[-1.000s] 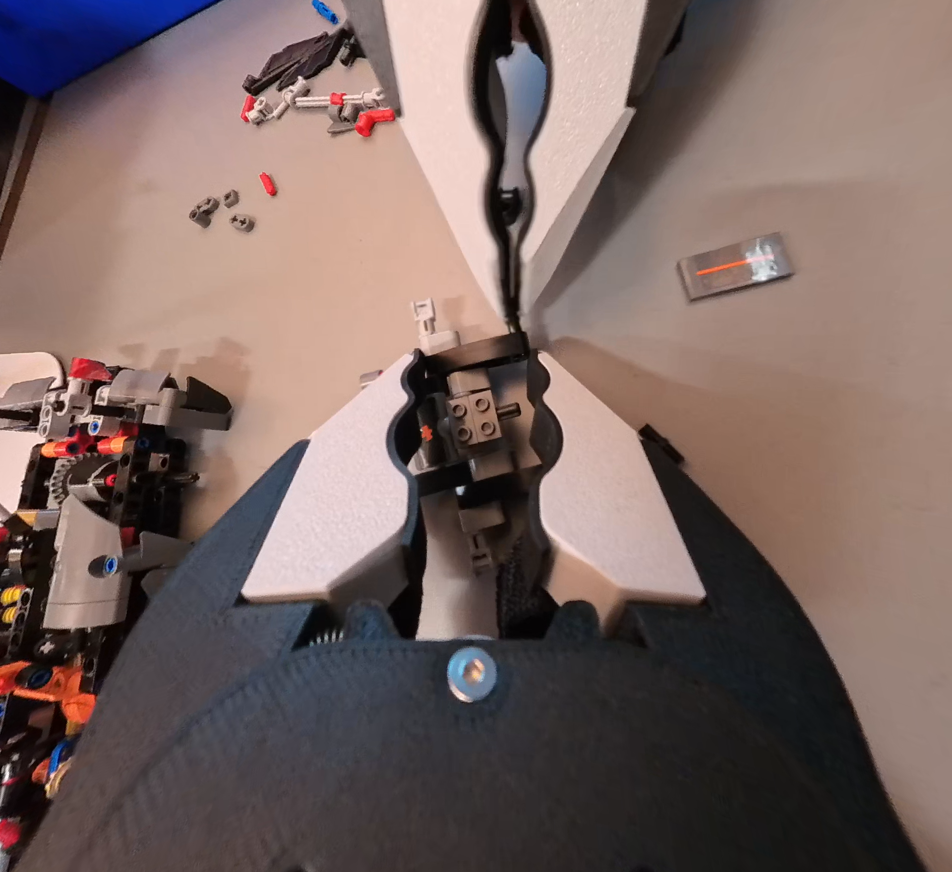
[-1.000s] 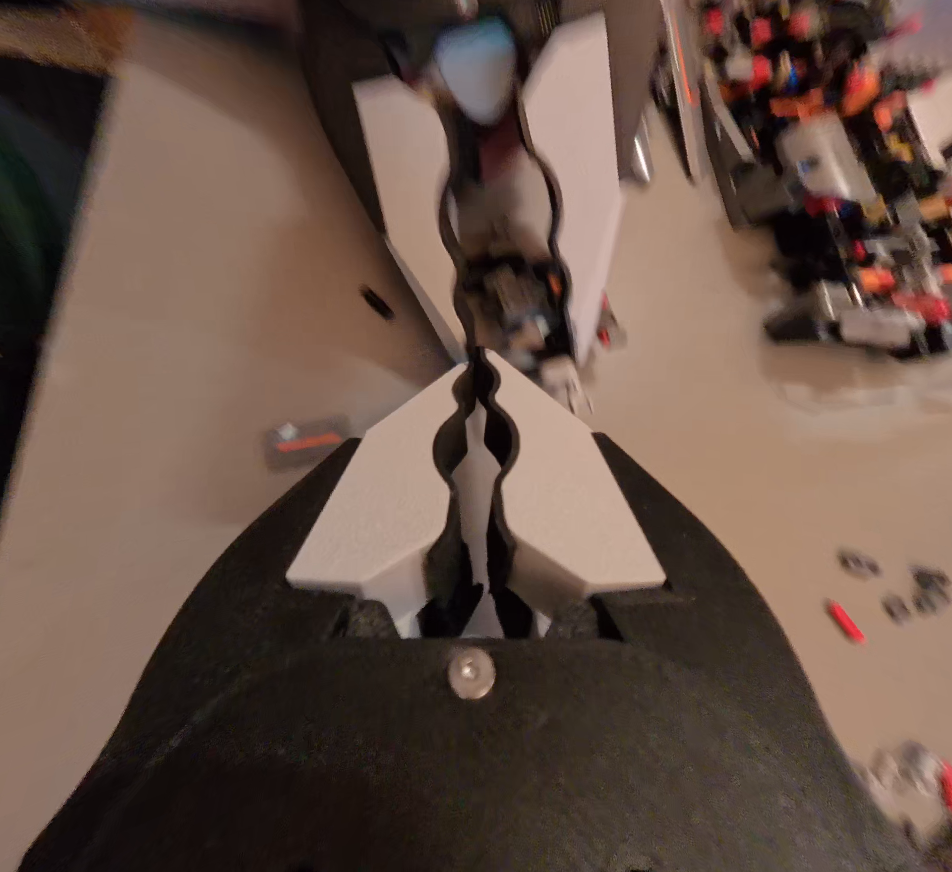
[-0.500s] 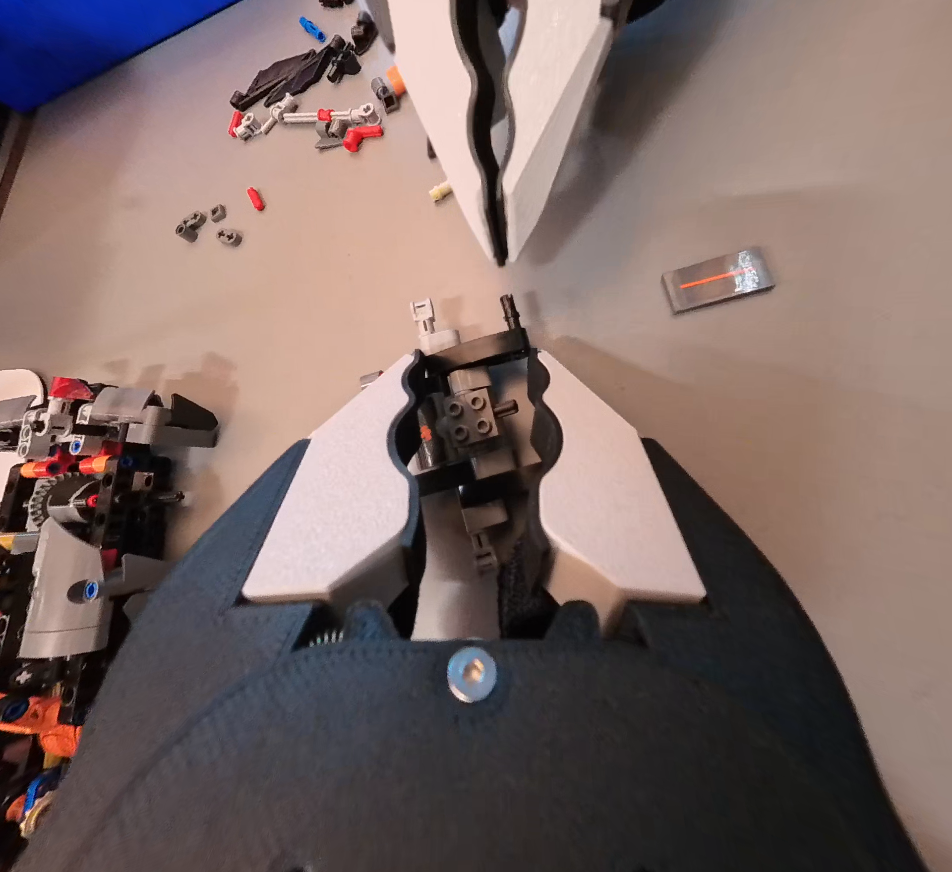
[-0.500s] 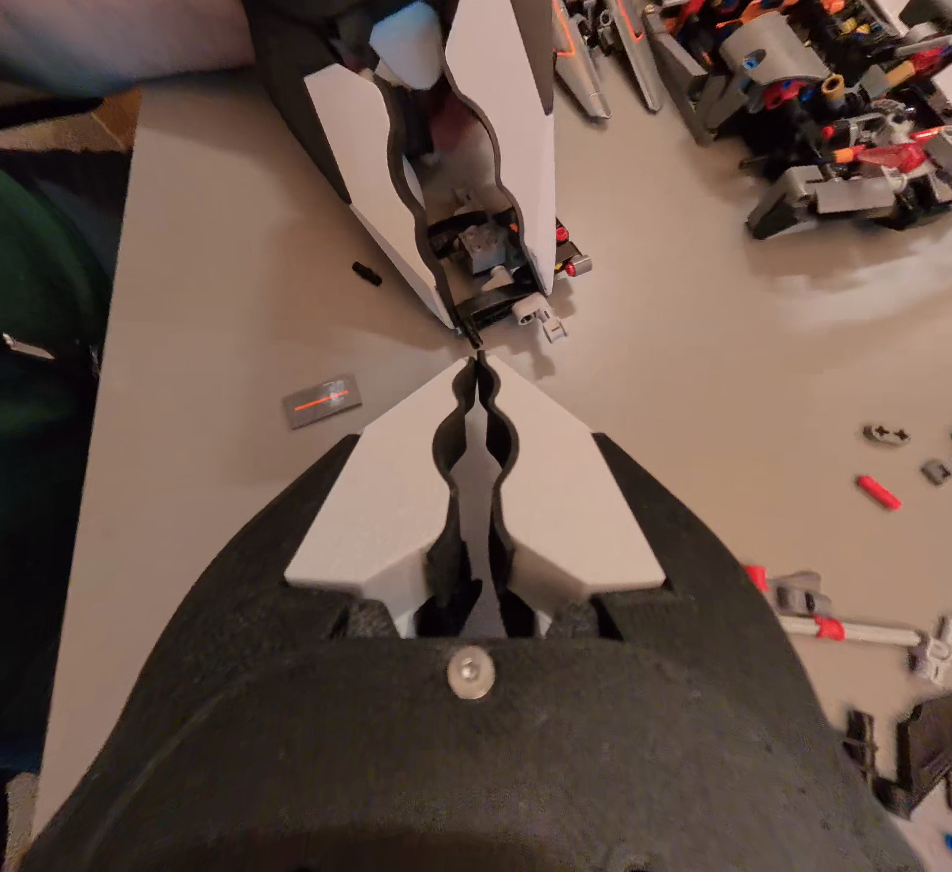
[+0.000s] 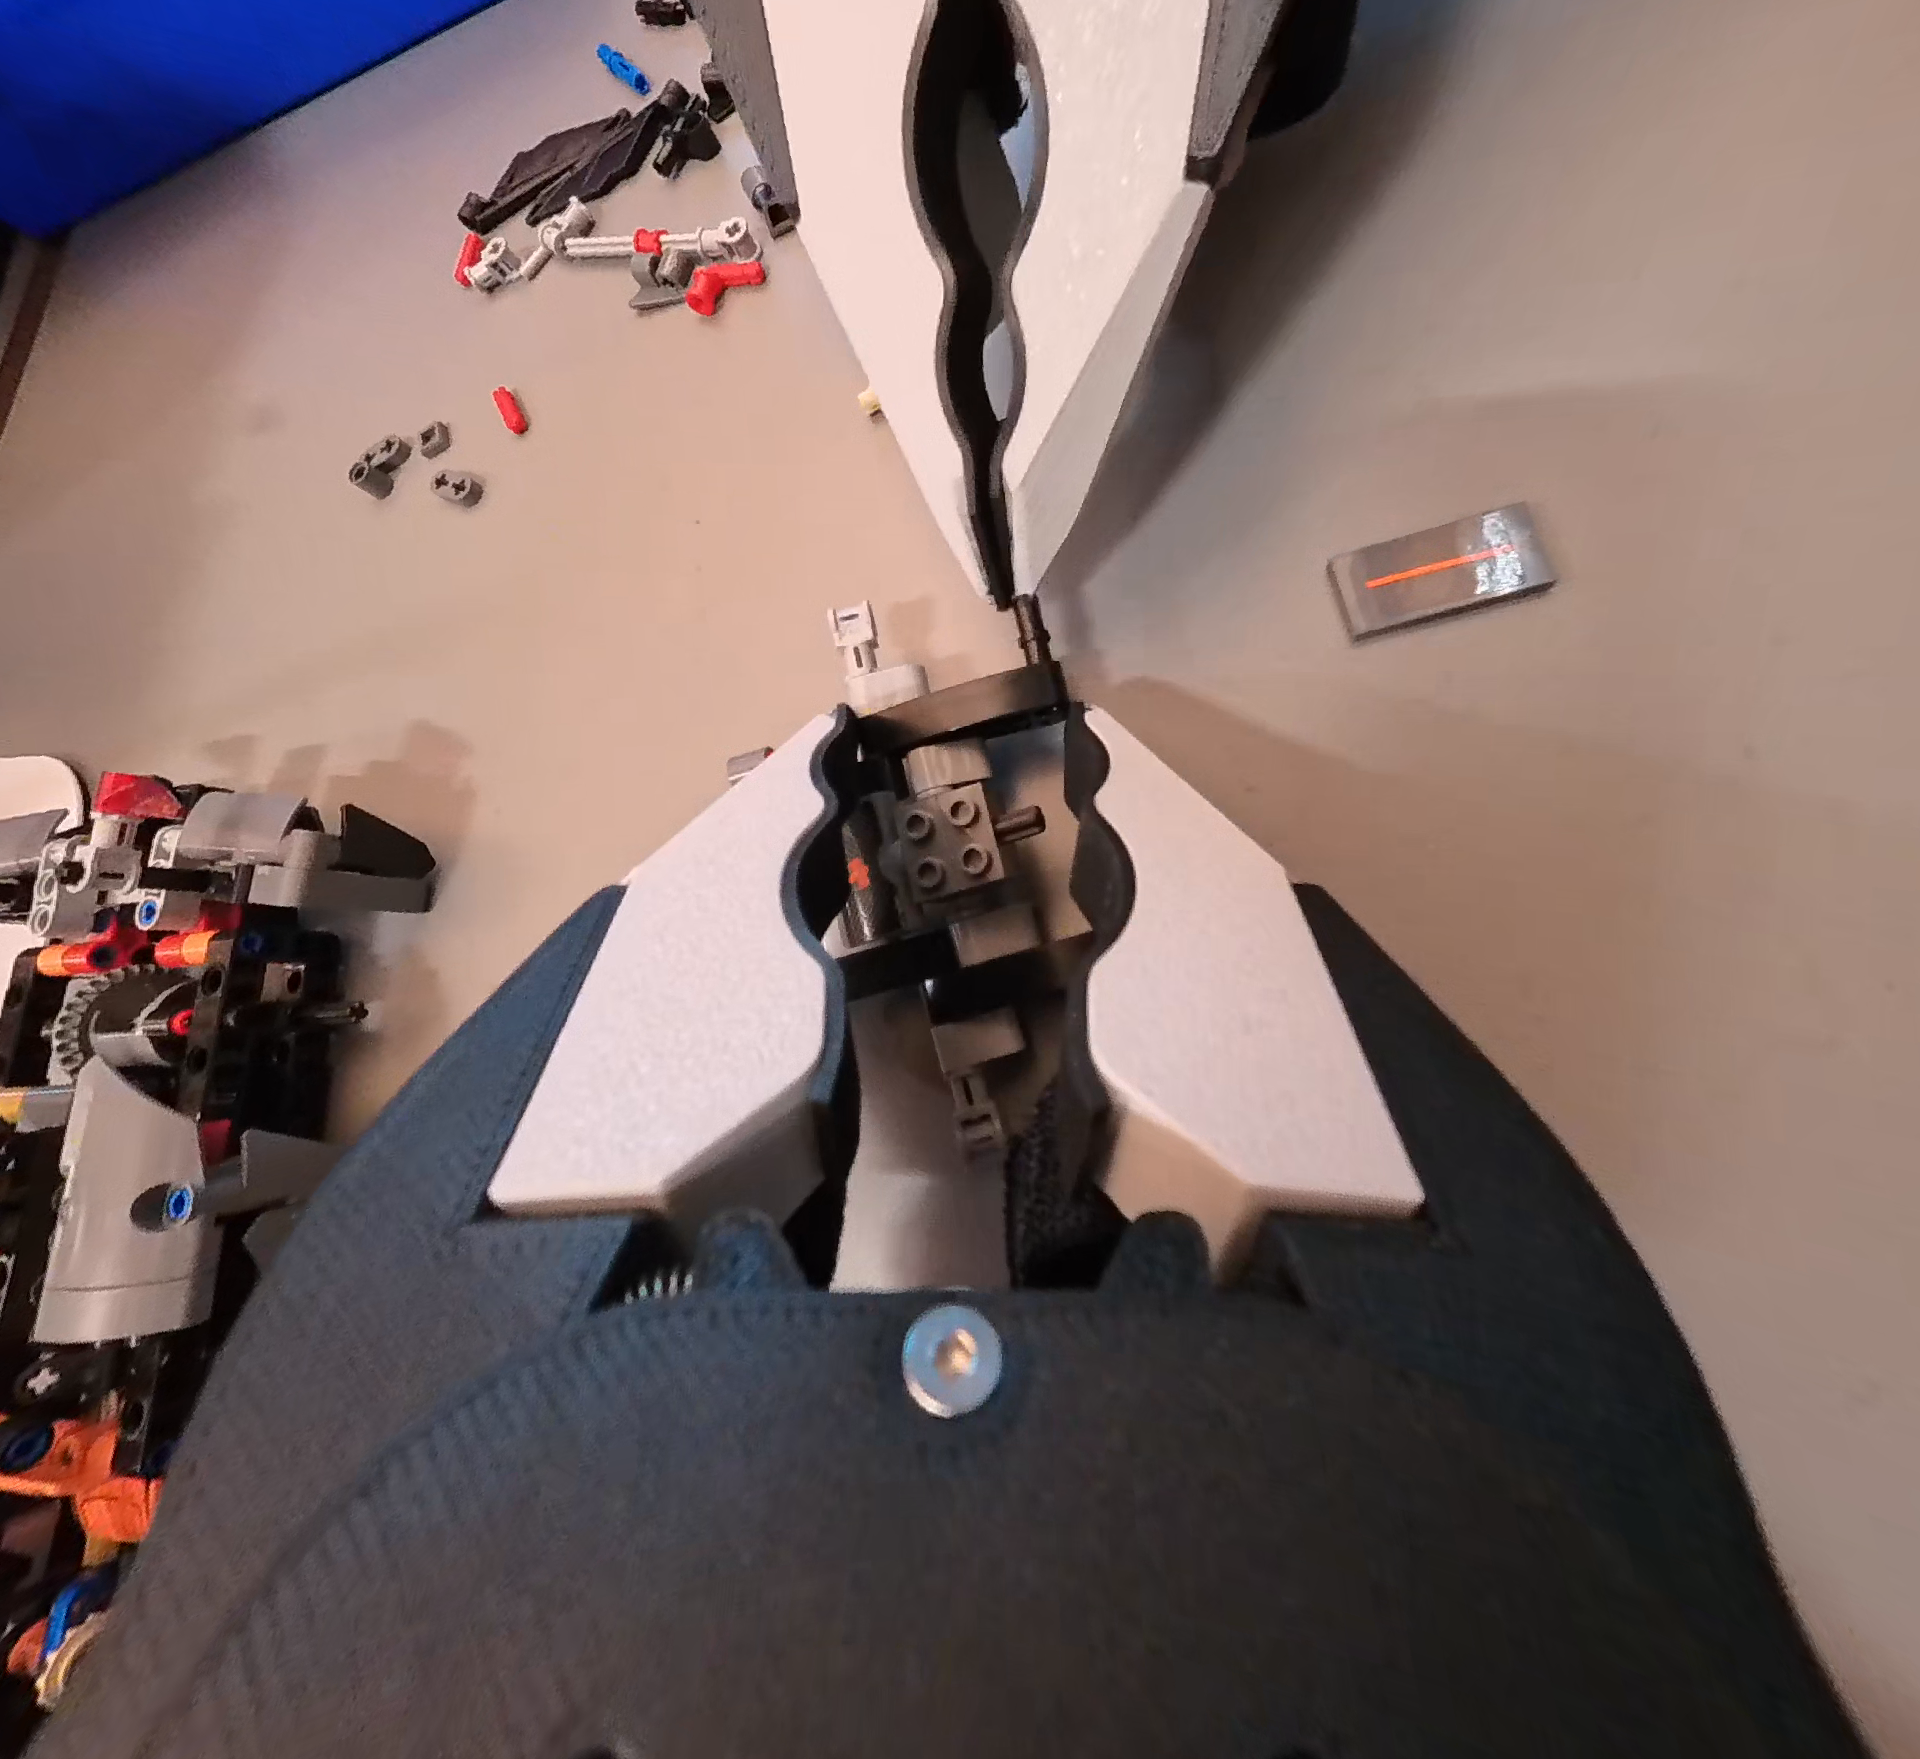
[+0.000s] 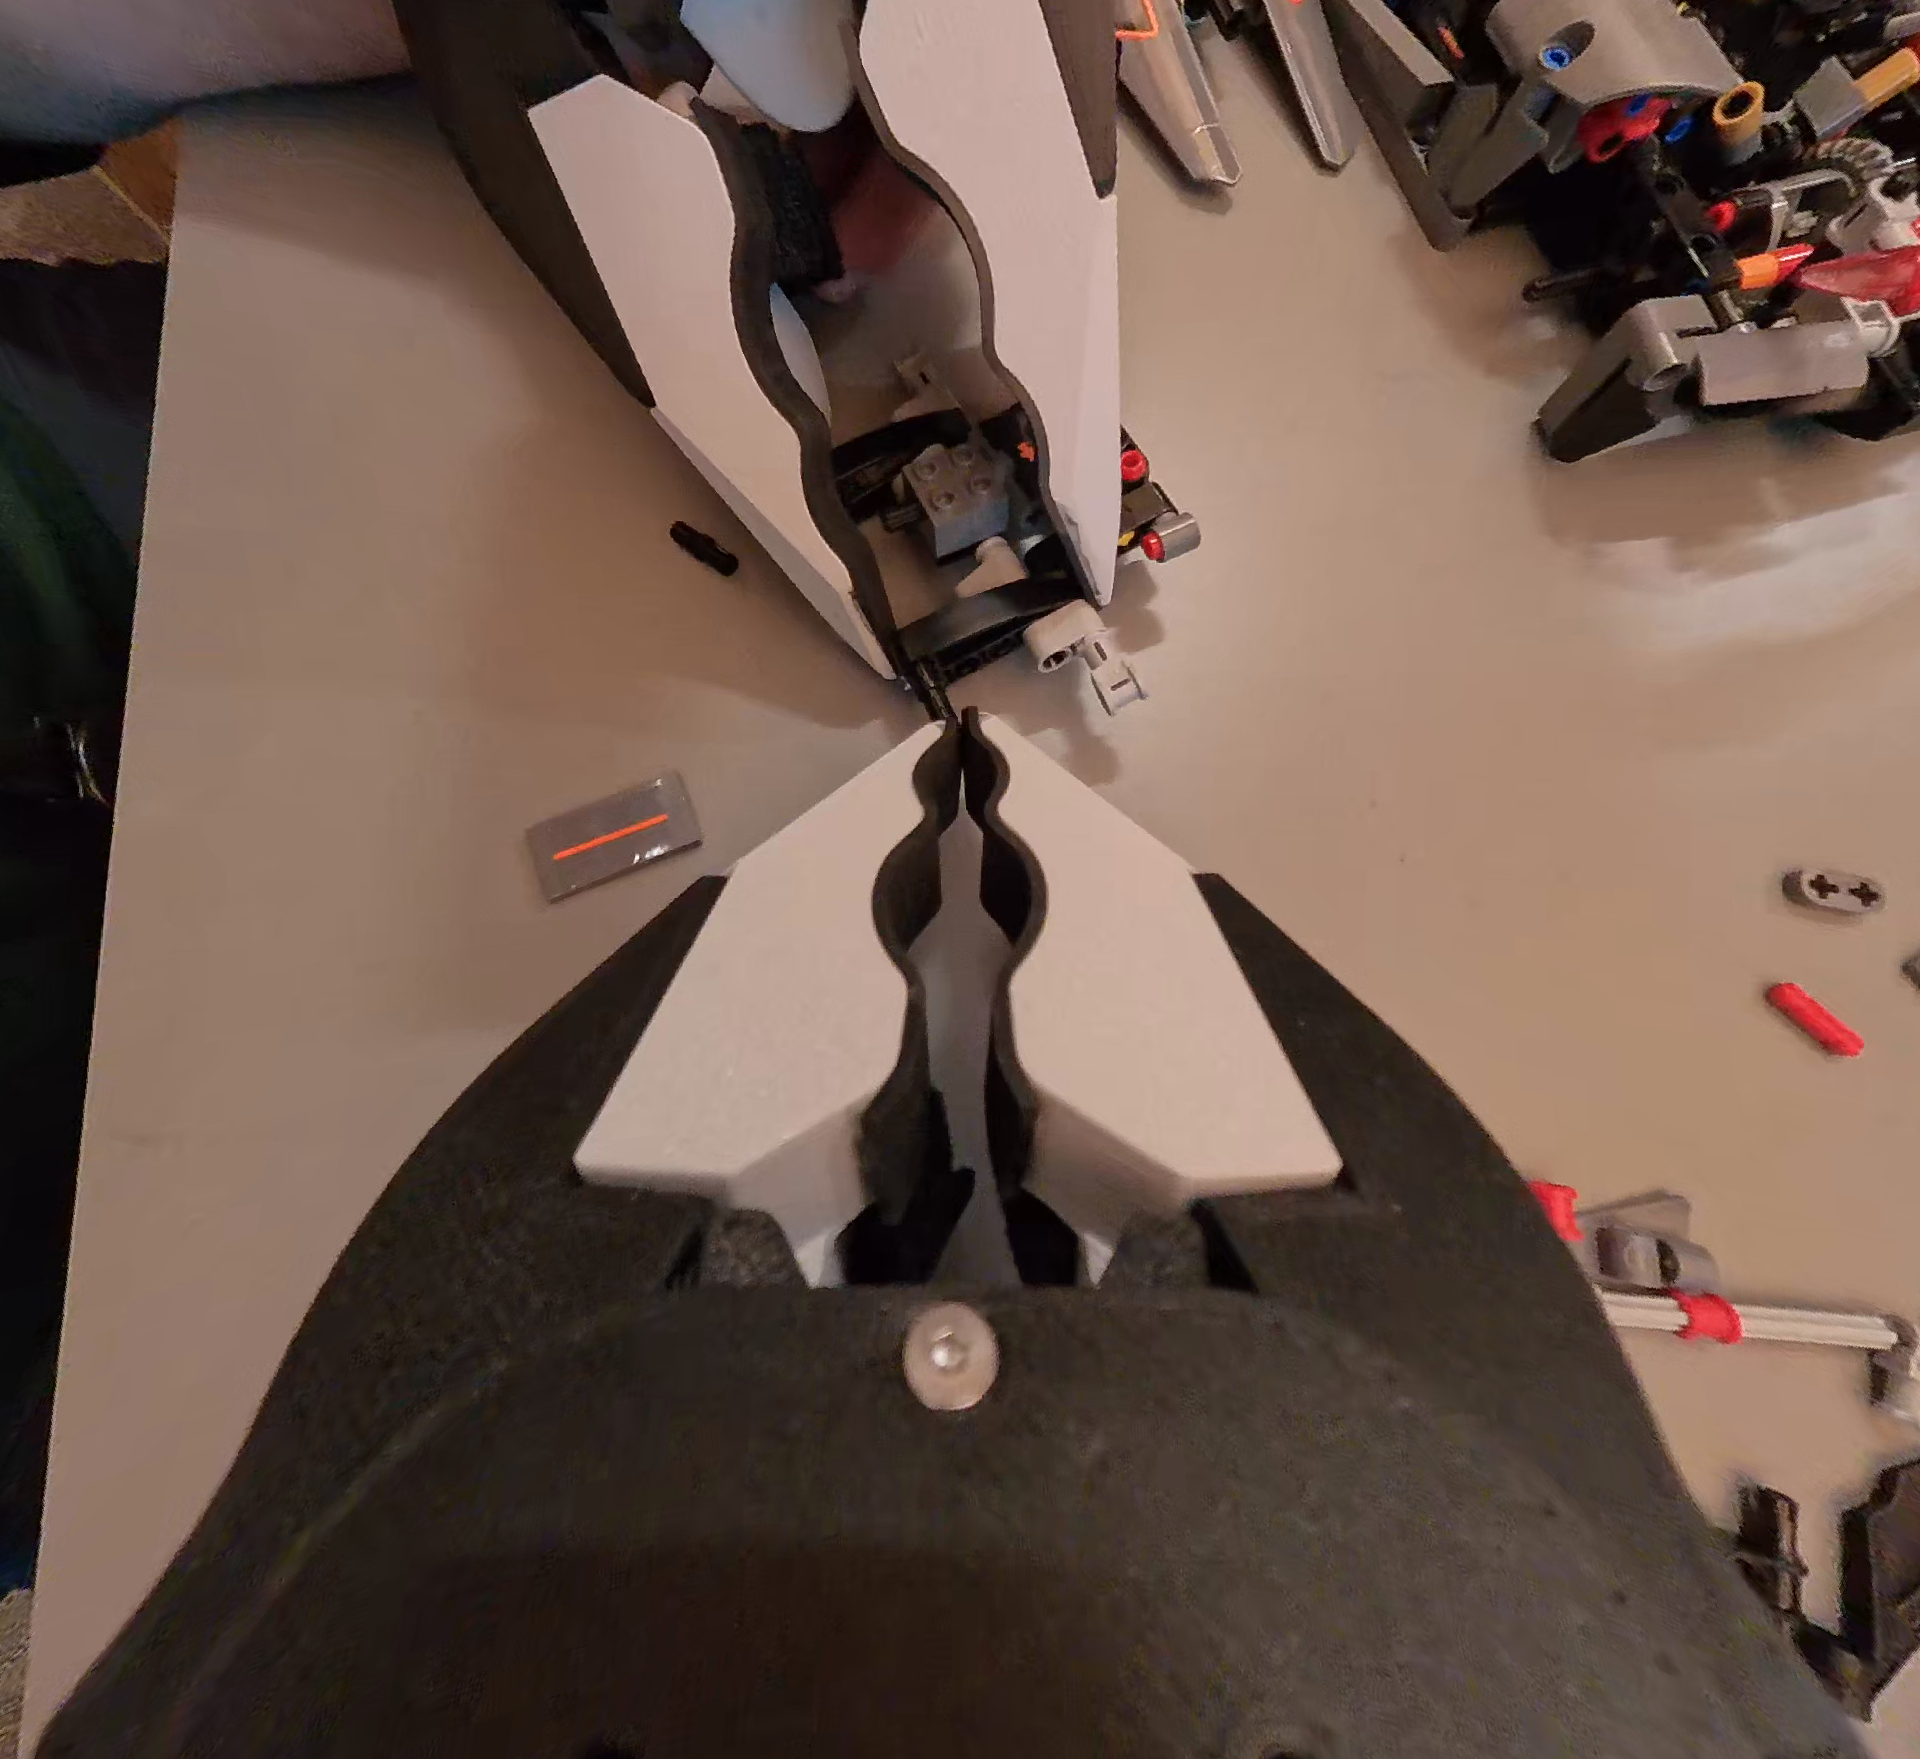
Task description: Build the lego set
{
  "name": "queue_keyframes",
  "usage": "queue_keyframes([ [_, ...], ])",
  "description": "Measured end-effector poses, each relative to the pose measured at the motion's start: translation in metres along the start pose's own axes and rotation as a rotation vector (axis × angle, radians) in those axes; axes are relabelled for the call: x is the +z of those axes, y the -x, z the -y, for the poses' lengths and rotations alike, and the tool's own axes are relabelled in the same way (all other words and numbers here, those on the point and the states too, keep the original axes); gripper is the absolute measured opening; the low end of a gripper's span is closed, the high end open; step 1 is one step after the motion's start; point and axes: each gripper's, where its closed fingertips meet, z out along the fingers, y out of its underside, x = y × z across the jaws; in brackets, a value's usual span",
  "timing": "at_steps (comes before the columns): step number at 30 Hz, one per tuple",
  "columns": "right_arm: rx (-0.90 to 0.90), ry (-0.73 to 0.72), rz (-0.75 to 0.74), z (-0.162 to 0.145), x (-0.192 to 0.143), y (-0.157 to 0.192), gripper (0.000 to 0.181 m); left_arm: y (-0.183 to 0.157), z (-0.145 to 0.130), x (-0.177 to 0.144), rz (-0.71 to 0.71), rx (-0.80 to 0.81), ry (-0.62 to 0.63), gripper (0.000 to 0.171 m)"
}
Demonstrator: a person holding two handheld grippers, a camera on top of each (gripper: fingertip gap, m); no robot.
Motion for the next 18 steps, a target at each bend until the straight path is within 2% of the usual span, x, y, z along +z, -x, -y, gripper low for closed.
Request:
queue_keyframes([
  [18, -0.005, 0.004, -0.007, 0.004, 0.0078, 0.0003, 0.0, 0.0011, -0.0032, -0.0007, 0.005, 0.003, 0.027, 0.038],
])
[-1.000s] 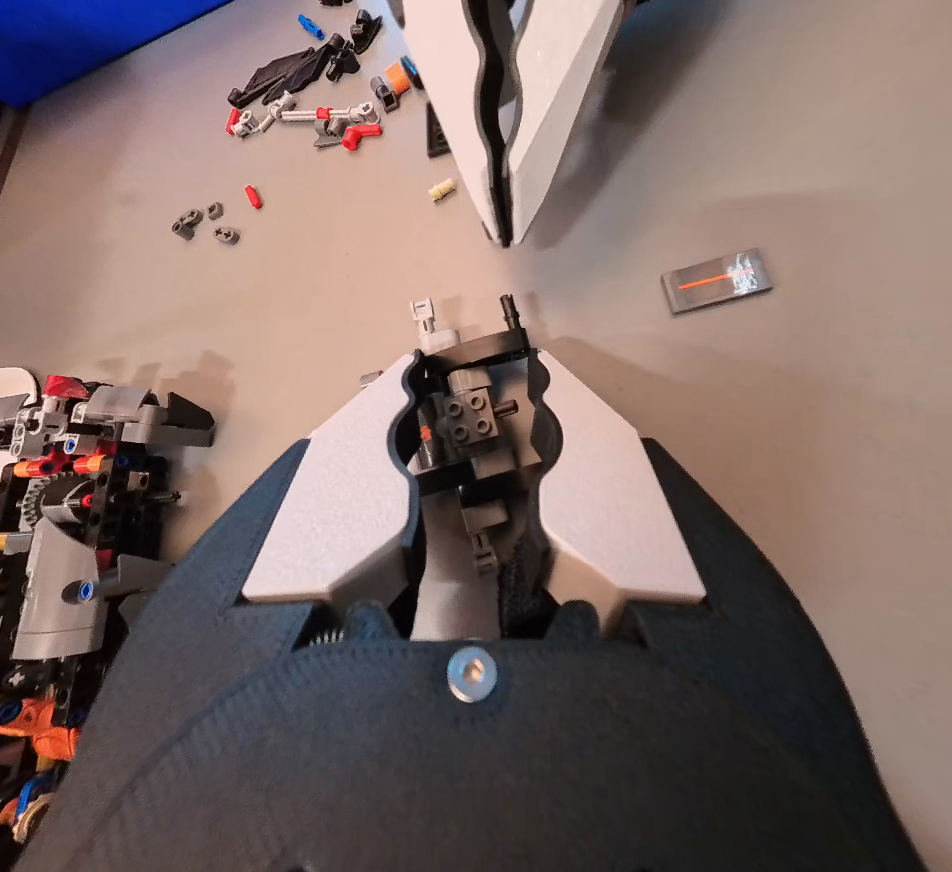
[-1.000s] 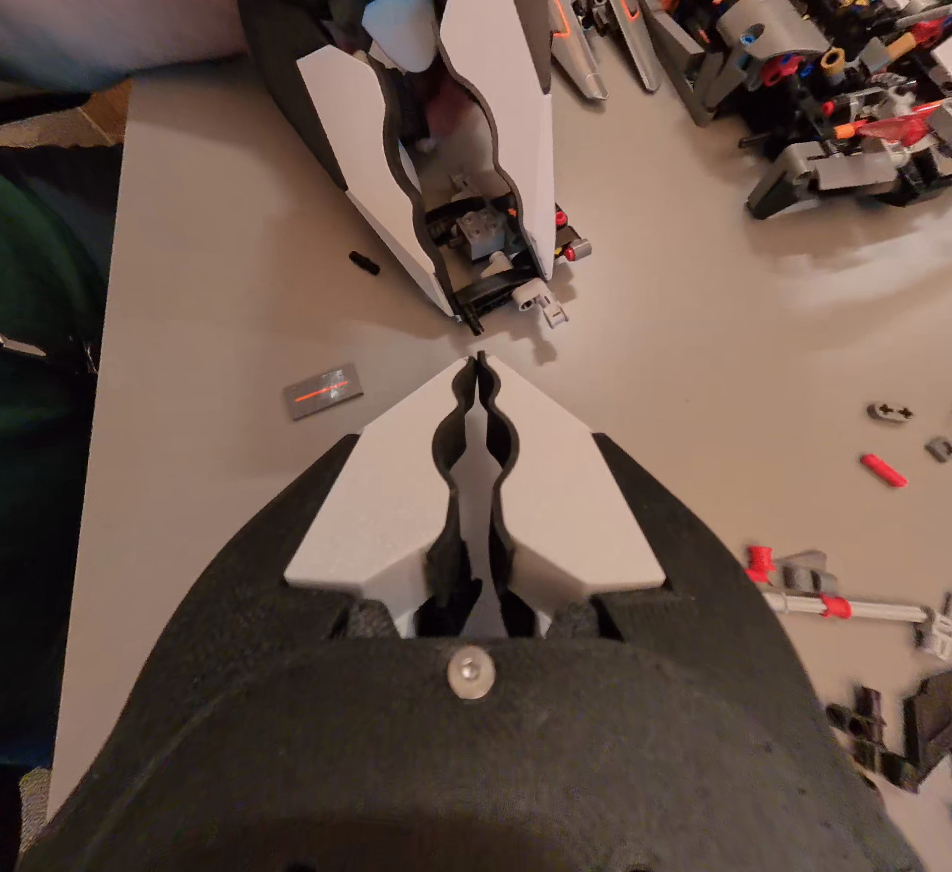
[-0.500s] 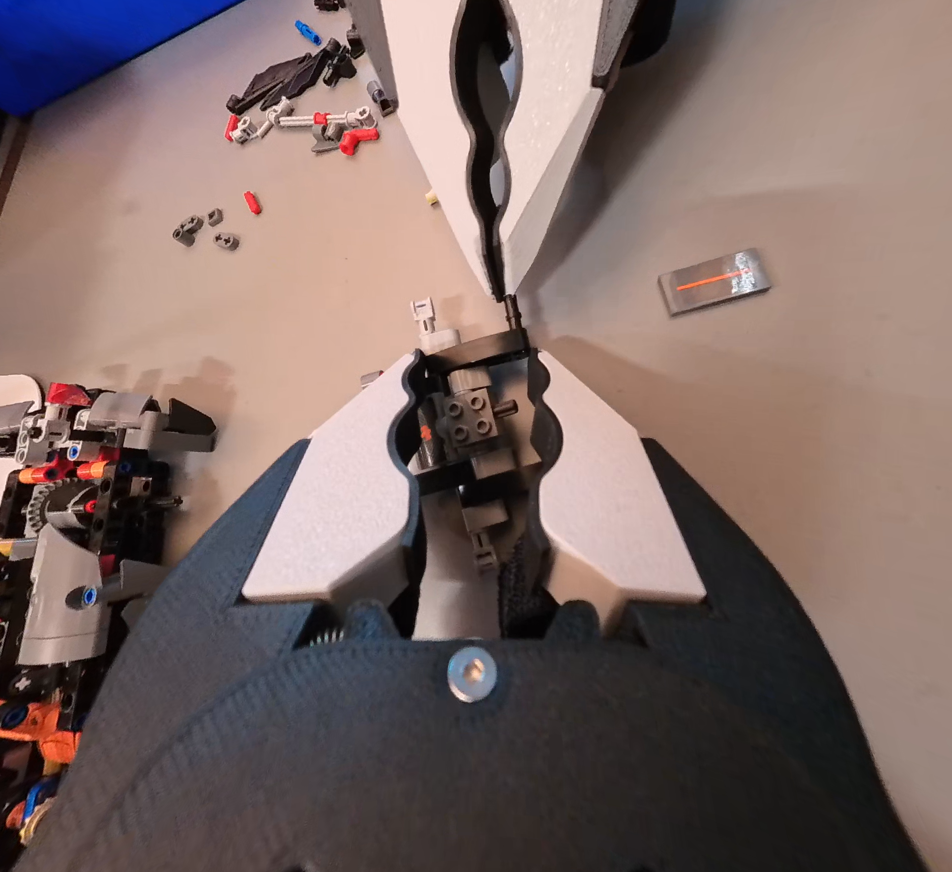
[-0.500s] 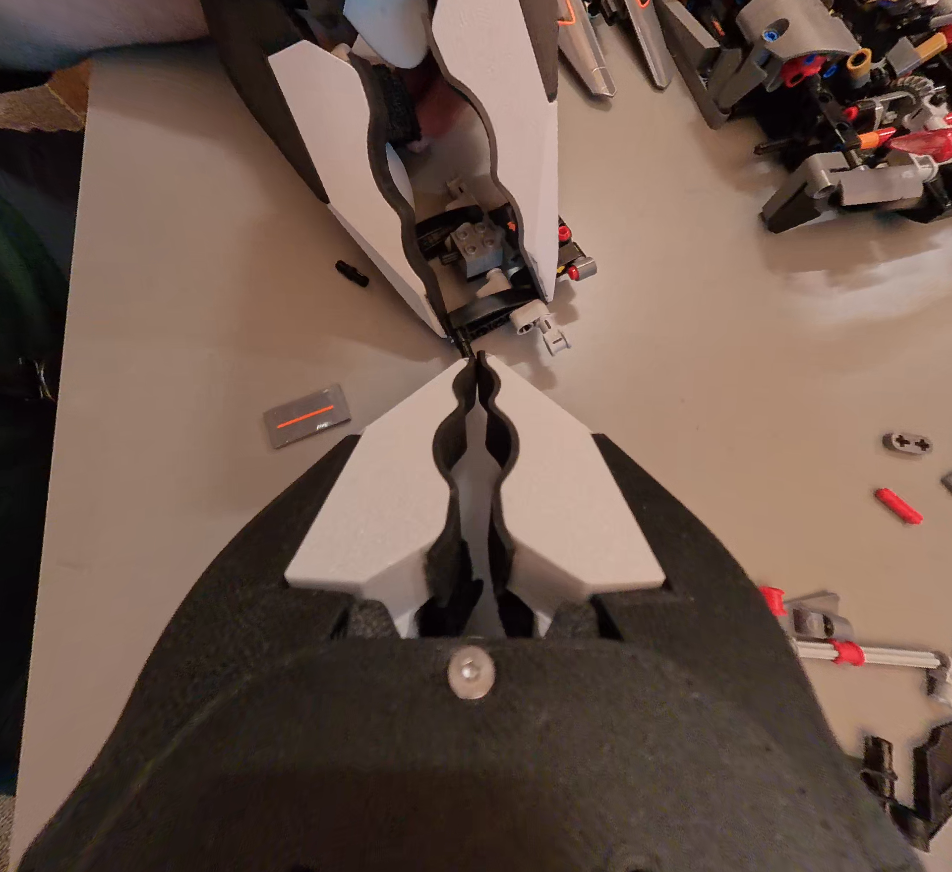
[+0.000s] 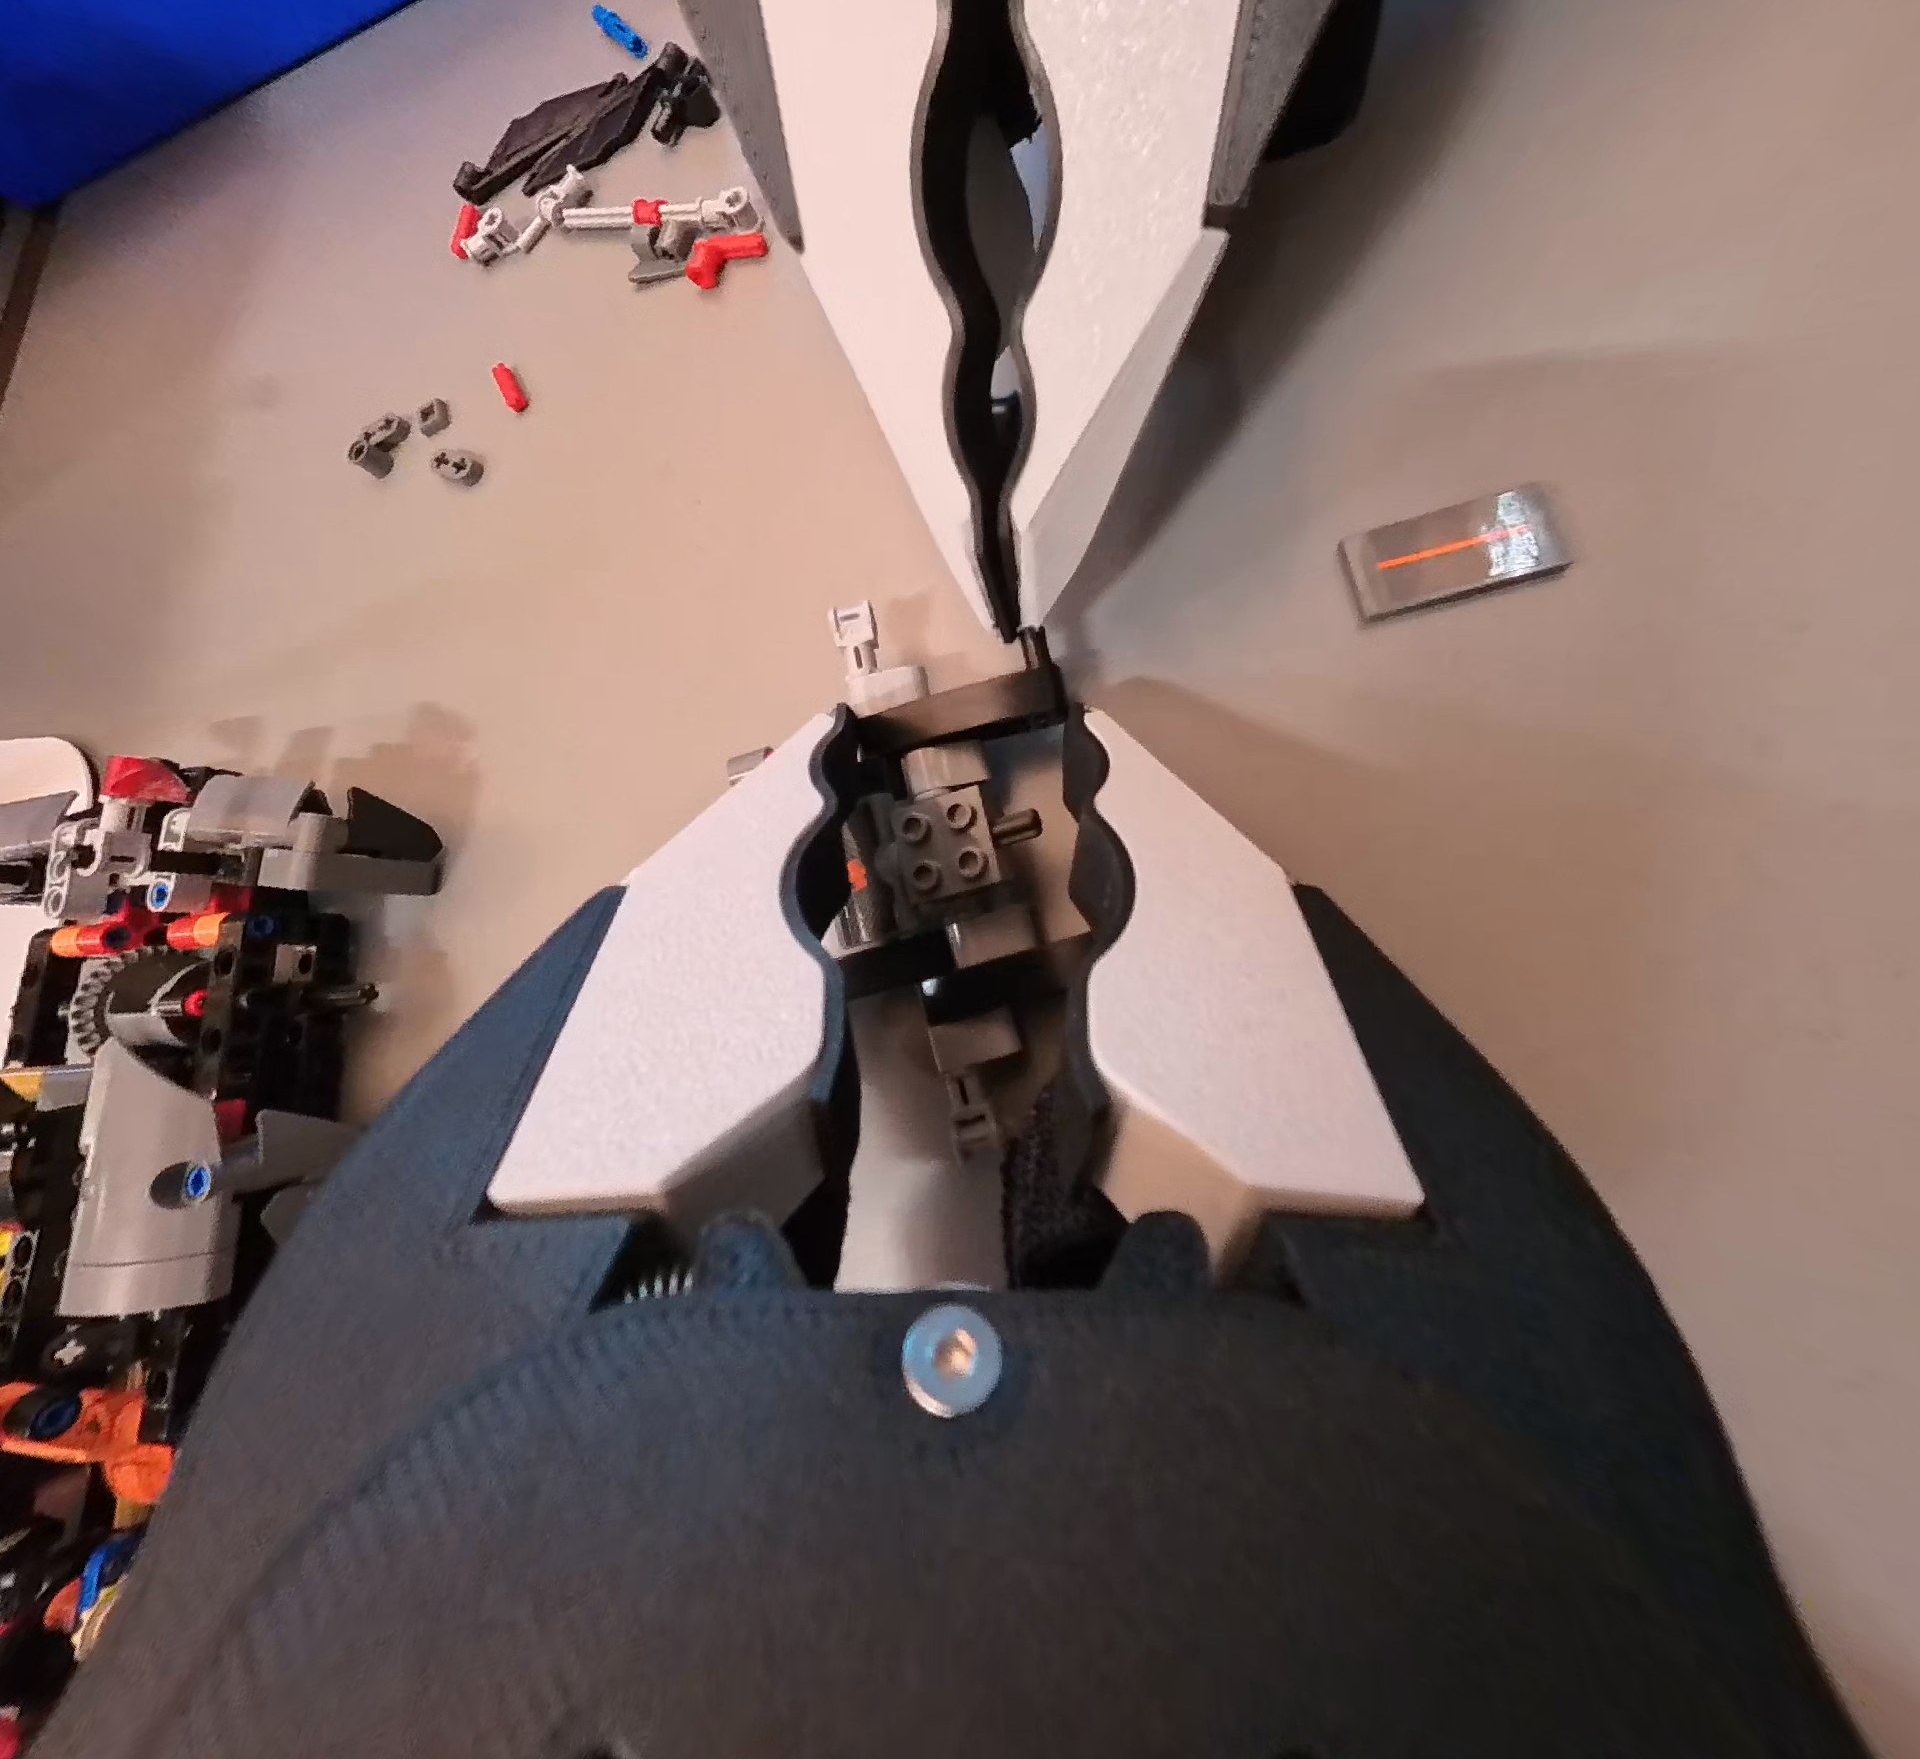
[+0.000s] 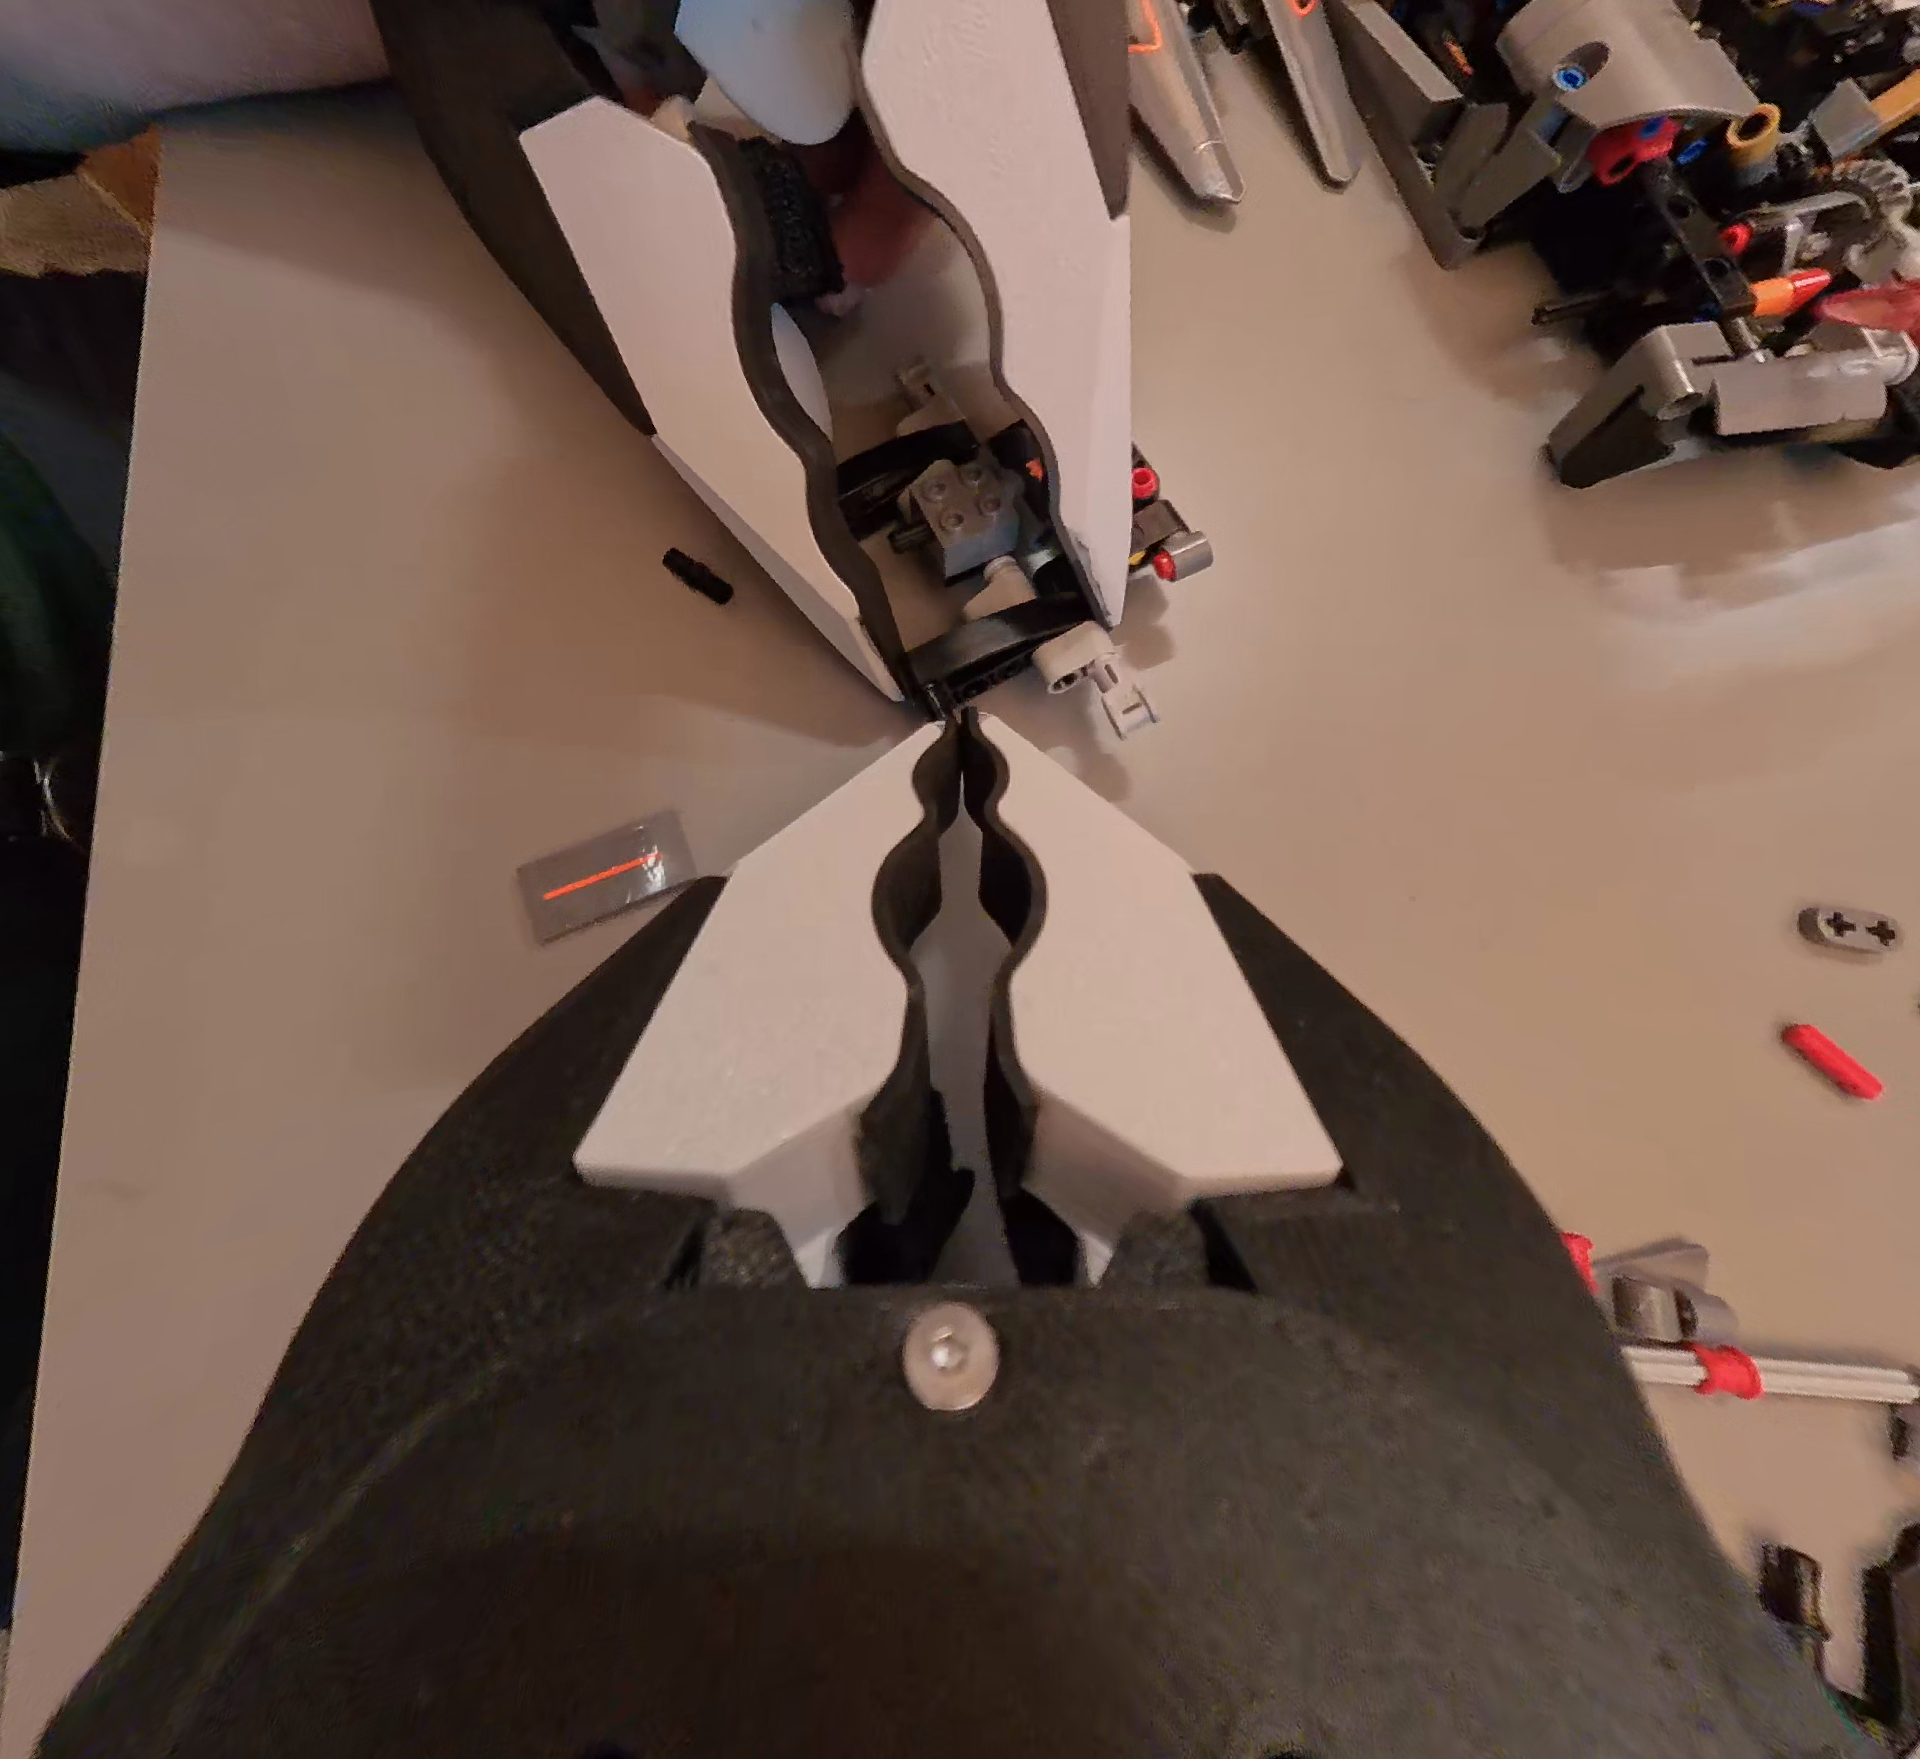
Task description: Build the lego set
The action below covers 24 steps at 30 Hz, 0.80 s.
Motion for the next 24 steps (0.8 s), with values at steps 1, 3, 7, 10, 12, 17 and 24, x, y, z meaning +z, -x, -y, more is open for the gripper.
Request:
queue_keyframes([
  [1, 0.018, -0.012, 0.002, 0.0, -0.001, -0.001, 0.0, 0.001, 0.0, 0.0, 0.007, 0.0, -0.005, 0.038],
  [3, 0.042, -0.039, -0.008, 0.003, -0.005, -0.005, 0.0, 0.0, 0.002, 0.0, -0.001, -0.004, -0.02, 0.038],
  [7, 0.044, -0.023, -0.057, 0.003, -0.013, -0.011, 0.002, 0.0, 0.003, 0.001, 0.007, -0.001, -0.02, 0.038],
  [10, 0.063, -0.026, -0.082, 0.003, -0.019, -0.012, 0.005, 0.004, 0.003, -0.001, 0.04, 0.01, -0.024, 0.038],
  [12, 0.088, -0.033, -0.094, 0.003, -0.025, -0.013, 0.008, 0.01, 0.004, -0.003, 0.074, 0.005, -0.036, 0.034],
  [17, 0.107, -0.032, -0.167, 0.001, -0.046, -0.019, 0.013, 0.014, 0.007, -0.009, 0.087, -0.01, -0.068, 0.038],
  [24, 0.139, -0.023, -0.274, -0.011, -0.08, -0.028, 0.018, 0.021, 0.012, -0.016, 0.115, -0.028, -0.099, 0.038],
])
